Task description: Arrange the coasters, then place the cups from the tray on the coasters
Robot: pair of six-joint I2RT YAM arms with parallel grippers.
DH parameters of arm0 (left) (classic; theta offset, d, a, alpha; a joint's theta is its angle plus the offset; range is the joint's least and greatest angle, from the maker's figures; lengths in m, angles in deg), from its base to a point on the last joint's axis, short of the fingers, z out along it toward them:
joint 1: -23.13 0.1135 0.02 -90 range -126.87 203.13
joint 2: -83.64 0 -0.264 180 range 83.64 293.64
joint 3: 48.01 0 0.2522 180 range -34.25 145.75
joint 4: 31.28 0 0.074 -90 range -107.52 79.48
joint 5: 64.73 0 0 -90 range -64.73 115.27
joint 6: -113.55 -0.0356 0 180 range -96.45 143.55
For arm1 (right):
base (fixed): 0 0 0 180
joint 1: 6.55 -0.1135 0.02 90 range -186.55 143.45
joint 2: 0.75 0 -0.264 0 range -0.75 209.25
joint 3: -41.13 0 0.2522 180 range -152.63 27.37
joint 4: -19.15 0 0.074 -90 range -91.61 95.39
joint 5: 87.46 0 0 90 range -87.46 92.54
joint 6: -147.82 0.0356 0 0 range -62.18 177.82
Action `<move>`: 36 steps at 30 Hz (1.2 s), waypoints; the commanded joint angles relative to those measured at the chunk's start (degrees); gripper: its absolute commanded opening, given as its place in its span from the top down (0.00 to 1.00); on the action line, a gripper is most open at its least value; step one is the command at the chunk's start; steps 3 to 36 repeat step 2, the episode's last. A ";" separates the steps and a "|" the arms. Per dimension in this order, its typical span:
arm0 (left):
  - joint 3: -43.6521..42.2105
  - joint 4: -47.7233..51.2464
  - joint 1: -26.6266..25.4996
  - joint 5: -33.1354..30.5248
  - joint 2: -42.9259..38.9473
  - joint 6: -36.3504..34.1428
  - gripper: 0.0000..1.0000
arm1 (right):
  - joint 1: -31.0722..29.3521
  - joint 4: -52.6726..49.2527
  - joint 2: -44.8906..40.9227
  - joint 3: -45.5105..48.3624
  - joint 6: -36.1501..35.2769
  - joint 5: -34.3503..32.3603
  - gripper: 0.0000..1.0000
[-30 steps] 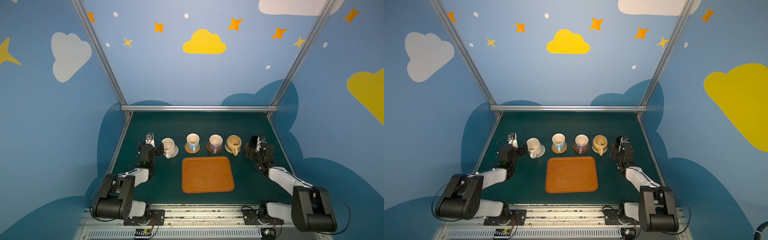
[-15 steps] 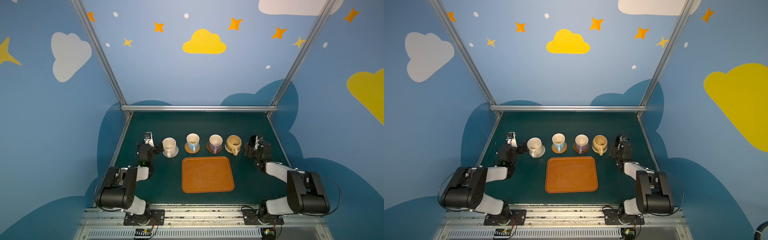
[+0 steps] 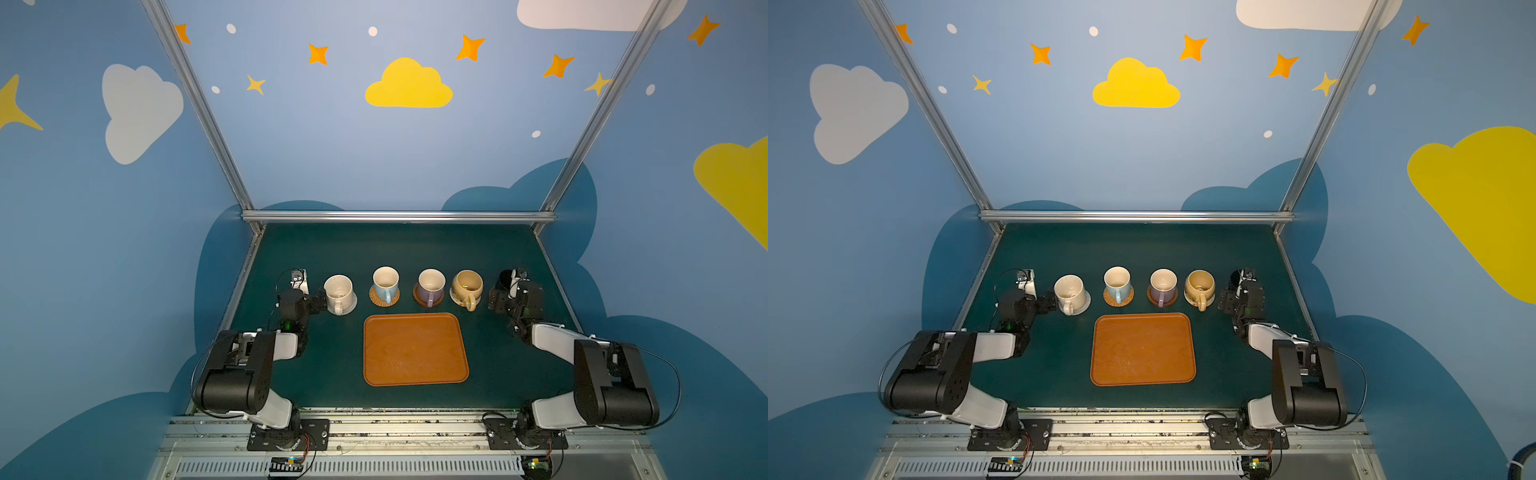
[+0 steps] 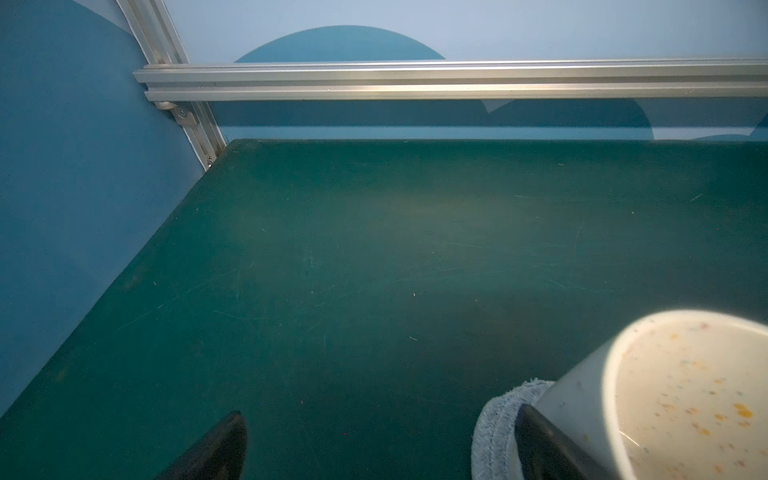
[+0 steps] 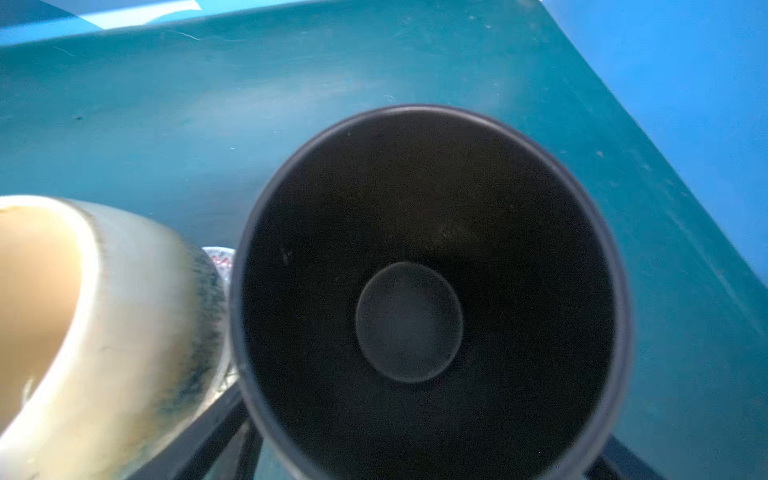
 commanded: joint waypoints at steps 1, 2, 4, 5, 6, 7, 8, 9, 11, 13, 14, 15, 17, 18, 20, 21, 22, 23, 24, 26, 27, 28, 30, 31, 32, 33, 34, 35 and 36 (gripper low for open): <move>-0.03 1.11 0.07 1.06 0.28 -0.33 0.00 | 0.07 2.71 0.43 -0.23 -1.47 4.33 0.10; -0.04 1.08 0.05 1.06 0.28 -0.33 0.00 | -0.09 3.54 0.69 -0.10 -2.18 4.98 0.10; -0.04 1.08 0.05 1.06 0.28 -0.33 0.00 | -0.09 3.54 0.69 -0.10 -2.18 4.98 0.10; -0.04 1.08 0.05 1.06 0.28 -0.33 0.00 | -0.09 3.54 0.69 -0.10 -2.18 4.98 0.10; -0.04 1.08 0.05 1.06 0.28 -0.33 0.00 | -0.09 3.54 0.69 -0.10 -2.18 4.98 0.10; -0.04 1.08 0.05 1.06 0.28 -0.33 0.00 | -0.09 3.54 0.69 -0.10 -2.18 4.98 0.10; -0.04 1.08 0.05 1.06 0.28 -0.33 0.00 | -0.09 3.54 0.69 -0.10 -2.18 4.98 0.10; -0.04 1.08 0.05 1.06 0.28 -0.33 0.00 | -0.09 3.54 0.69 -0.10 -2.18 4.98 0.10; -0.04 1.08 0.05 1.06 0.28 -0.33 0.00 | -0.09 3.54 0.69 -0.10 -2.18 4.98 0.10; -0.04 1.08 0.05 1.06 0.28 -0.33 0.00 | -0.09 3.54 0.69 -0.10 -2.18 4.98 0.10; -0.04 1.08 0.05 1.06 0.28 -0.33 0.00 | -0.09 3.54 0.69 -0.10 -2.18 4.98 0.10; -0.04 1.08 0.05 1.06 0.28 -0.33 0.00 | -0.09 3.54 0.69 -0.10 -2.18 4.98 0.10; -0.04 1.08 0.05 1.06 0.28 -0.33 0.00 | -0.09 3.54 0.69 -0.10 -2.18 4.98 0.10; -0.04 1.08 0.05 1.06 0.28 -0.33 0.00 | -0.09 3.54 0.69 -0.10 -2.18 4.98 0.10; -0.04 1.08 0.05 1.06 0.28 -0.33 0.00 | -0.09 3.54 0.69 -0.10 -2.18 4.98 0.10; -0.04 1.08 0.05 1.06 0.28 -0.33 0.00 | -0.09 3.54 0.69 -0.10 -2.18 4.98 0.10; -0.04 1.08 0.05 1.06 0.28 -0.33 0.00 | -0.09 3.54 0.69 -0.10 -2.18 4.98 0.10; -0.04 1.08 0.05 1.06 0.28 -0.33 0.00 | -0.09 3.54 0.69 -0.10 -2.18 4.98 0.10; -0.04 1.08 0.05 1.06 0.28 -0.33 0.00 | -0.09 3.54 0.69 -0.10 -2.18 4.98 0.10; -0.04 1.08 0.05 1.06 0.28 -0.33 0.00 | -0.09 3.54 0.69 -0.10 -2.18 4.98 0.10; -0.04 1.08 0.05 1.06 0.28 -0.33 0.00 | -0.09 3.54 0.69 -0.10 -2.18 4.98 0.10; -0.04 1.08 0.05 1.06 0.28 -0.33 0.00 | -0.09 3.54 0.69 -0.10 -2.18 4.98 0.10; -0.04 1.08 0.05 1.06 0.28 -0.33 0.00 | -0.09 3.54 0.69 -0.10 -2.18 4.98 0.10; -0.04 1.08 0.05 1.06 0.28 -0.33 0.00 | -0.09 3.54 0.69 -0.10 -2.18 4.98 0.10; -0.04 1.08 0.05 1.06 0.28 -0.33 0.00 | -0.09 3.54 0.69 -0.10 -2.18 4.98 0.10; -0.04 1.08 0.05 1.06 0.28 -0.33 0.00 | -0.09 3.54 0.69 -0.10 -2.18 4.98 0.10; -0.04 1.08 0.05 1.06 0.28 -0.33 0.00 | -0.09 3.54 0.69 -0.10 -2.18 4.98 0.10; -0.04 1.08 0.05 1.06 0.28 -0.33 0.00 | -0.09 3.54 0.69 -0.10 -2.18 4.98 0.10; -0.04 1.08 0.05 1.06 0.28 -0.33 0.00 | -0.09 3.54 0.69 -0.10 -2.18 4.98 0.10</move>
